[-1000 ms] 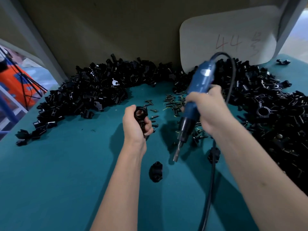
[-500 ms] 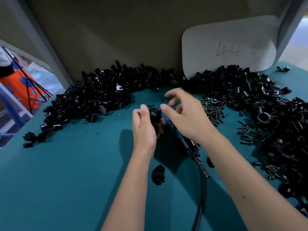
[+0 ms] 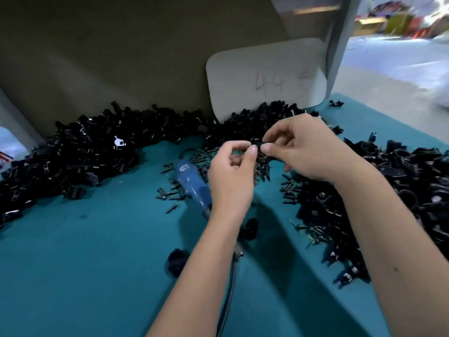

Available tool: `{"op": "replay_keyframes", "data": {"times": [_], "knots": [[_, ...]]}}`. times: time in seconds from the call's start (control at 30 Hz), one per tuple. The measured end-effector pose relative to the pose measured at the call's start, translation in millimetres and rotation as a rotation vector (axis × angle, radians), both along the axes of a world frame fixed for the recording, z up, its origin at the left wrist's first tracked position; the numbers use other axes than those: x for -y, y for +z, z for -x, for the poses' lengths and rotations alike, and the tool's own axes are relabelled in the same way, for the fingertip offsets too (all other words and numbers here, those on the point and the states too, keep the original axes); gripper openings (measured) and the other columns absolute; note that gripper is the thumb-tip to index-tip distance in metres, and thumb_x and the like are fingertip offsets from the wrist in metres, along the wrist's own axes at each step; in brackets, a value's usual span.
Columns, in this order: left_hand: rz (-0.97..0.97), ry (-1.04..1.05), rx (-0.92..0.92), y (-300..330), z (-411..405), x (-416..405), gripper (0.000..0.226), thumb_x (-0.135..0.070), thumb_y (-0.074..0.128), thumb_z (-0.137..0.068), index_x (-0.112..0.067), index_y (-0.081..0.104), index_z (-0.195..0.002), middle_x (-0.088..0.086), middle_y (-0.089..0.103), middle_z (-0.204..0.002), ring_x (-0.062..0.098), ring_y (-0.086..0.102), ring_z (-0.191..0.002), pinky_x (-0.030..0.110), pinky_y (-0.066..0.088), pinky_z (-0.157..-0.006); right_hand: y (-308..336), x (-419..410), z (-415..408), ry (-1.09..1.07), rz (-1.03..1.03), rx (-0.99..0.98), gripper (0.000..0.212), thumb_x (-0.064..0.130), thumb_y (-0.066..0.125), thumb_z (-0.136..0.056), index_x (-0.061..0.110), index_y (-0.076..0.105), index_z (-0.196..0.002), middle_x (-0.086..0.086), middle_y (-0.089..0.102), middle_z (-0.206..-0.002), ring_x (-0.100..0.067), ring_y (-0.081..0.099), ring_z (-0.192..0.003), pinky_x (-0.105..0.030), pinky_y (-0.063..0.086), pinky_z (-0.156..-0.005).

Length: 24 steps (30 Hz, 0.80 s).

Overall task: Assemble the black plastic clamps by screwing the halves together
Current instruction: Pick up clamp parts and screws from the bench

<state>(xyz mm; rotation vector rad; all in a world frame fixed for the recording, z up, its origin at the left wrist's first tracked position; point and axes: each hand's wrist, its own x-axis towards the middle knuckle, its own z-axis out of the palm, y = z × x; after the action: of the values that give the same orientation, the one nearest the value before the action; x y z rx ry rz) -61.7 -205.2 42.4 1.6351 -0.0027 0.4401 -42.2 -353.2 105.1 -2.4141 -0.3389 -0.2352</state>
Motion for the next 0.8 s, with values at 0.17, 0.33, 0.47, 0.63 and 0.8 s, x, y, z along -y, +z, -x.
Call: {"op": "replay_keyframes", "data": {"times": [0.17, 0.33, 0.47, 0.63, 0.8], "knots": [[-0.17, -0.143, -0.015, 19.0, -13.8, 78.9, 0.02, -0.032, 0.067, -0.098, -0.022, 0.071, -0.081, -0.009, 0.06, -0.059, 0.014, 0.057, -0.06, 0.033, 0.045, -0.062, 14.8, 78.1, 6.3, -0.273, 0.083, -0.071, 0.018, 0.03, 0.073, -0.094, 0.016, 0.072, -0.082, 0.0, 0.068, -0.054, -0.014, 0.067, -0.043, -0.026, 0.047, -0.056], [-0.604, -0.223, -0.031, 14.2, -13.1, 133.8, 0.043, -0.037, 0.046, -0.106, -0.027, 0.047, -0.065, 0.008, 0.06, -0.084, 0.033, 0.054, -0.09, 0.043, 0.046, -0.09, 22.2, 132.0, 2.3, -0.53, 0.317, -0.188, 0.03, 0.039, 0.078, -0.088, 0.01, 0.074, -0.082, -0.009, 0.065, -0.064, -0.032, 0.061, -0.07, -0.033, 0.044, -0.065], [-0.579, -0.214, -0.066, 3.5, -22.6, 128.7, 0.029, -0.035, 0.046, -0.105, -0.026, 0.066, -0.086, 0.007, 0.06, -0.105, 0.028, 0.053, -0.106, 0.044, 0.046, -0.095, 21.1, 137.3, -1.8, -0.596, 0.411, -0.23, 0.016, 0.03, 0.083, -0.084, 0.017, 0.075, -0.087, -0.005, 0.065, -0.077, -0.033, 0.062, -0.087, -0.031, 0.046, -0.077], [-0.667, -0.079, -0.122, -0.7, -43.8, 92.7, 0.021, -0.021, 0.052, -0.096, -0.023, 0.073, -0.092, 0.006, 0.065, -0.106, 0.029, 0.058, -0.106, 0.041, 0.049, -0.094, 27.8, 83.9, -36.4, -0.536, 0.393, 0.082, 0.015, 0.019, 0.07, -0.084, 0.016, 0.075, -0.098, -0.016, 0.071, -0.102, -0.038, 0.065, -0.101, -0.039, 0.055, -0.087], [-0.707, 0.011, -0.239, 0.5, -59.3, 56.8, 0.027, -0.013, 0.054, -0.088, -0.022, 0.054, -0.063, 0.004, 0.063, -0.08, 0.027, 0.059, -0.075, 0.033, 0.045, -0.061, 2.4, 3.4, -85.9, -0.16, 0.52, -0.126, 0.035, 0.002, 0.06, -0.084, 0.018, 0.075, -0.111, -0.01, 0.072, -0.113, -0.033, 0.068, -0.102, -0.04, 0.059, -0.09]]}}
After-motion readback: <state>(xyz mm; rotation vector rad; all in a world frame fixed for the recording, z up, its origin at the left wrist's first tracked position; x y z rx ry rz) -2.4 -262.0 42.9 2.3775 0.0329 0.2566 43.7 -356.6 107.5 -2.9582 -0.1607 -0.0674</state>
